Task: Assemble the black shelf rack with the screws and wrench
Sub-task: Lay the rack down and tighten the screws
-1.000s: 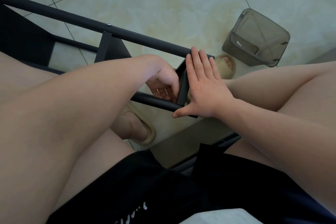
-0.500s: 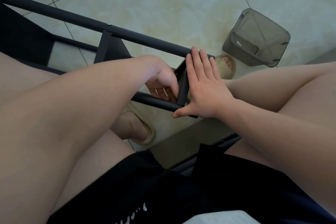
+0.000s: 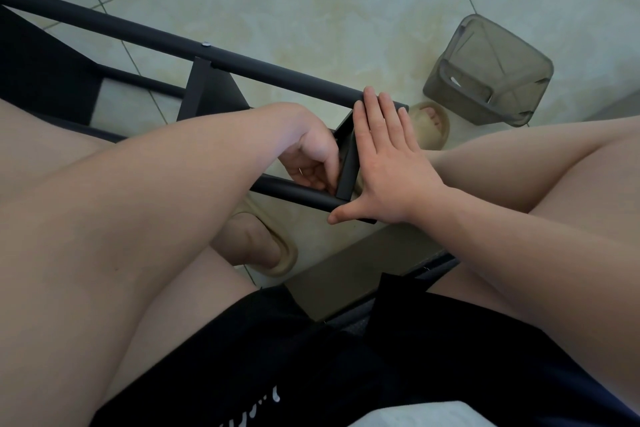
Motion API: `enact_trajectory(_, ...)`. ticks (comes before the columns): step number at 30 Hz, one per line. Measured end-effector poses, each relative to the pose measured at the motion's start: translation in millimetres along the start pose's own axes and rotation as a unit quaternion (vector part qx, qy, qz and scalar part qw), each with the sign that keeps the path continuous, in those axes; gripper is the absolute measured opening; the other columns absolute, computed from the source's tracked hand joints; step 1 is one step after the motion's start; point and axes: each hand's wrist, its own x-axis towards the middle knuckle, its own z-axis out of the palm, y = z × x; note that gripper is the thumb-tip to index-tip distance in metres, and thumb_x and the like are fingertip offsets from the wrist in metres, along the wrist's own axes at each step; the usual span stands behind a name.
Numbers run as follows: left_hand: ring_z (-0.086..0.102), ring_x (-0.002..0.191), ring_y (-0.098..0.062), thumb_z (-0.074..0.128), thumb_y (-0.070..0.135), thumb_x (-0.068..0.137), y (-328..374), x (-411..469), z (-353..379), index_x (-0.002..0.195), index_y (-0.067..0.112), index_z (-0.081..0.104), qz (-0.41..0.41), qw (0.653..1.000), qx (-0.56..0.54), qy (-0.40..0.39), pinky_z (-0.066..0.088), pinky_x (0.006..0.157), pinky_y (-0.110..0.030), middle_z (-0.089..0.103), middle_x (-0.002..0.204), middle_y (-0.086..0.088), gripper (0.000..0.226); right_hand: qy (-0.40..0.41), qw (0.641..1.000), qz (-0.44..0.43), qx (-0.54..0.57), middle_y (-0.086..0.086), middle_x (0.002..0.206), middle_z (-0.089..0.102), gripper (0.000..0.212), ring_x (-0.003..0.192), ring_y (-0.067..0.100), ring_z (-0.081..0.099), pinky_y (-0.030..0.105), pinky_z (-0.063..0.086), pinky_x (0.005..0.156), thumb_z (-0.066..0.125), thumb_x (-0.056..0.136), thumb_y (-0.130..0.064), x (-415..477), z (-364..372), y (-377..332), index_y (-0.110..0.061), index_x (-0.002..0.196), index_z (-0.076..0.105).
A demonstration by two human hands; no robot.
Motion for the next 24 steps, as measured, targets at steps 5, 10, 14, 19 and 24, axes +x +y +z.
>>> enact_trajectory(5,0.061,0.076,-0.011,0.064,0.010,0.092,-1.0,-0.1,2.0,0.100,0.015,0.068,0.015,1.000,-0.009,0.002,0.049,0.075,-0.025,0.069,0.077,0.004,0.010,0.002,1.000,0.000,0.003,0.017,0.163,-0.031,0.162,0.151,0.034,-0.028,0.043,-0.021,0.119,0.058,0.051,-0.097,0.1,-0.8,0.0,-0.001,0.156,-0.020)
enact_trajectory(10,0.060,0.077,-0.011,0.067,0.015,0.091,-1.1,0.6,-0.7,0.108,0.014,0.068,-0.012,1.000,0.024,0.015,0.049,0.073,-0.025,0.070,0.085,0.004,0.016,0.002,1.000,0.000,0.004,0.017,0.163,-0.032,0.162,0.151,0.034,-0.029,0.042,-0.022,0.119,0.059,0.052,-0.097,-0.1,-0.6,-0.4,-0.001,0.156,-0.021)
enact_trajectory(14,0.061,0.074,-0.011,0.063,0.007,0.091,-0.6,-0.2,-1.6,0.098,0.014,0.069,-0.002,1.000,0.010,0.002,0.049,0.071,-0.025,0.070,0.084,0.002,0.012,0.004,1.000,0.000,0.006,0.018,0.163,-0.030,0.162,0.152,0.034,-0.027,0.043,-0.020,0.120,0.060,0.052,-0.096,-0.3,-1.2,-0.3,0.000,0.156,-0.019)
enact_trajectory(19,0.064,0.074,-0.011,0.065,0.010,0.091,-2.3,1.6,0.1,0.095,0.017,0.071,0.011,1.000,-0.003,-0.001,0.051,0.073,-0.026,0.070,0.080,0.004,0.010,0.005,1.000,-0.001,0.005,0.018,0.163,-0.030,0.162,0.152,0.035,-0.027,0.043,-0.020,0.120,0.061,0.052,-0.096,-0.2,-1.4,-0.7,0.000,0.156,-0.019)
enact_trajectory(24,0.063,0.077,-0.012,0.067,0.014,0.090,-3.0,1.5,-2.7,0.102,0.015,0.071,-0.009,1.000,0.021,0.000,0.049,0.076,-0.027,0.070,0.085,0.003,0.013,0.004,1.000,-0.001,0.003,0.018,0.163,-0.030,0.162,0.152,0.034,-0.027,0.043,-0.020,0.120,0.060,0.053,-0.096,-0.1,-1.0,-0.5,0.000,0.156,-0.020)
